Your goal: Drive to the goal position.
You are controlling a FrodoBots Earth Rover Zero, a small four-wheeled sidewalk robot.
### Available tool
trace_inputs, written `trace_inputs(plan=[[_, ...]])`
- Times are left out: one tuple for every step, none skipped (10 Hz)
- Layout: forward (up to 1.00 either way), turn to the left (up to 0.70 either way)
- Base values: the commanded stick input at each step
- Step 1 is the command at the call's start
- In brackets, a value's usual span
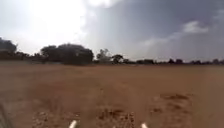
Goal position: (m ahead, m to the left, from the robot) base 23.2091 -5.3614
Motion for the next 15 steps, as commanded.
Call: trace_inputs(plan=[[1.0,0.0],[1.0,0.0],[1.0,0.0],[1.0,0.0],[1.0,-0.27],[1.0,-0.27],[1.0,0.0],[1.0,0.0],[1.0,0.0],[1.0,0.0],[1.0,0.0],[1.0,0.0],[1.0,0.0],[1.0,0.0],[1.0,0.0]])
